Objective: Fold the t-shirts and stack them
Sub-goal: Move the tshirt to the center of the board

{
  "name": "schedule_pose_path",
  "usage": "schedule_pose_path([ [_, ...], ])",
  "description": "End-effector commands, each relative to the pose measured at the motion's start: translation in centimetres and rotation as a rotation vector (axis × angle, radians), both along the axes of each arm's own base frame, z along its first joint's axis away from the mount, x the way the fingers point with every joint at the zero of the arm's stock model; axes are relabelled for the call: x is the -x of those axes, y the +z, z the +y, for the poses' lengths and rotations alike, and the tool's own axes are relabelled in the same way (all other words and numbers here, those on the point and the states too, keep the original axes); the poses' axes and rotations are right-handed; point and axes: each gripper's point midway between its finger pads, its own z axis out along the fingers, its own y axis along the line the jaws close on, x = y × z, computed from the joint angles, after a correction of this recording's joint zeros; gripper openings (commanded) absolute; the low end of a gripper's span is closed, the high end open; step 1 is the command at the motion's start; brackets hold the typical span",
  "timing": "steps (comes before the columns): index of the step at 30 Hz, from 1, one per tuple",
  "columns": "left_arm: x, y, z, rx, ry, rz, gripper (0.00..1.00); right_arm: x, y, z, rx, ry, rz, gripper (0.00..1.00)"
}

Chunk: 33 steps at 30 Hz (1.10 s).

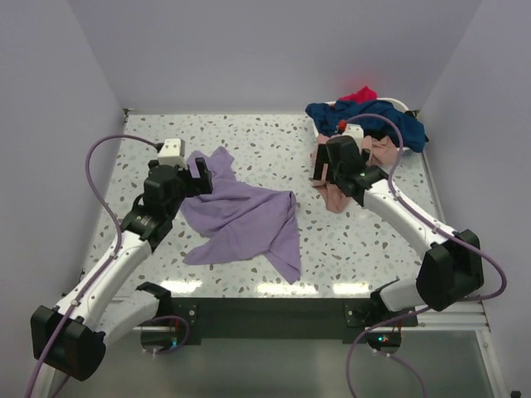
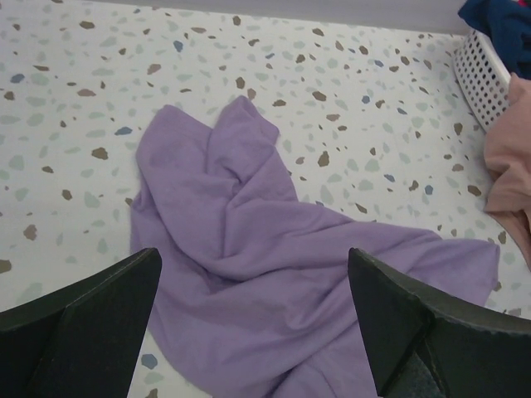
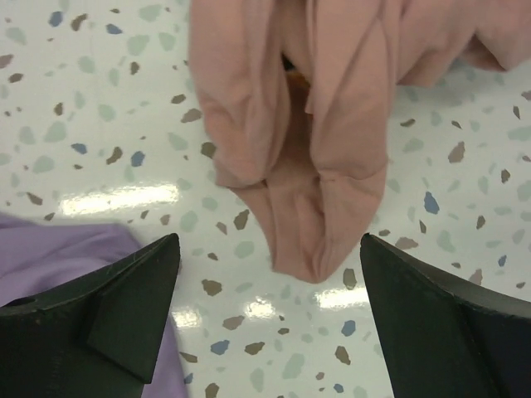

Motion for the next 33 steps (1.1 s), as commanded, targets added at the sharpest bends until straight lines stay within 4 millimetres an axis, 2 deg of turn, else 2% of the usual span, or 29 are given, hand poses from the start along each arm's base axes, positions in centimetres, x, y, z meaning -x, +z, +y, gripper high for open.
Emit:
schedule_pose_path([
  [1, 0.8, -1.4, -1.6, 0.018, -0.032, 0.039, 1.0, -0.5, 0.0, -2.1, -0.038, -0.103, -0.005, 0.94],
  [3, 1.3, -2.0, -2.7, 0.02, -0.063, 0.056, 0.99, -0.9, -2.4, -3.6, -0.045, -0.156, 0.064, 0.94],
  [5, 1.8, -3.1, -3.3, 0.014, -0.08, 0.077, 1.0, -1.0, -4.2, -3.6, -0.085, -0.154, 0.113, 0.94],
  [8, 2.8, -5.0, -5.0, 0.018, -0.127, 0.12, 1.0, -1.4, -6.2, -3.6, -0.098, -0.16, 0.15, 0.94],
  [9, 3.3, -5.8, -6.0, 0.016, -0.153, 0.139, 1.0, -1.4, -7.5, -3.7, -0.087, -0.168, 0.182, 0.94],
  [13, 4.4, -9.0, -7.9, 0.046, -0.198, 0.209, 1.0, -1.4, -9.8, -4.5, -0.086, -0.207, 0.23, 0.94],
  [14, 4.4, -8.9, -8.8, 0.08, -0.232, 0.2, 1.0, -1.5, -10.0, -4.5, -0.09, -0.21, 0.232, 0.94],
  [15, 4.7, -9.9, -9.0, 0.095, -0.24, 0.221, 1.0, -1.6, -10.6, -4.6, -0.095, -0.216, 0.244, 0.94],
  [20, 4.2, -9.9, -9.7, 0.125, -0.25, 0.202, 1.0, -1.9, -12.6, -5.1, -0.1, -0.236, 0.289, 0.91],
  [23, 4.1, -10.3, -9.7, 0.105, -0.249, 0.212, 1.0, -1.8, -14.1, -5.2, -0.117, -0.24, 0.323, 0.82],
  [24, 4.1, -10.6, -9.6, 0.095, -0.244, 0.219, 1.0, -1.7, -14.2, -5.2, -0.119, -0.237, 0.33, 0.76],
  [26, 4.0, -11.0, -8.8, 0.062, -0.214, 0.229, 1.0, -1.9, -14.0, -4.7, -0.14, -0.218, 0.321, 0.64],
  [27, 3.9, -10.9, -8.6, 0.051, -0.207, 0.226, 1.0, -1.9, -13.8, -4.5, -0.149, -0.209, 0.318, 0.47],
  [28, 3.9, -10.9, -8.4, 0.043, -0.2, 0.226, 1.0, -2.0, -13.3, -4.1, -0.165, -0.19, 0.314, 0.35],
  [29, 3.8, -10.8, -8.3, 0.039, -0.193, 0.22, 1.0, -2.1, -12.1, -3.9, -0.177, -0.178, 0.298, 0.23],
  [30, 3.7, -10.5, -8.3, 0.035, -0.195, 0.212, 1.0, -2.3, -11.1, -3.7, -0.189, -0.166, 0.285, 0.05],
  [31, 3.7, -10.3, -8.3, 0.035, -0.195, 0.207, 1.0, -3.1, -9.2, -3.0, -0.206, -0.129, 0.253, 0.0],
  [32, 4.0, -10.5, -8.0, 0.023, -0.192, 0.225, 1.0, -3.3, -7.0, -2.9, -0.216, -0.114, 0.216, 0.0],
  [33, 4.0, -10.5, -8.0, 0.018, -0.193, 0.225, 1.0, -4.7, -4.1, -2.6, -0.222, -0.09, 0.15, 0.0],
])
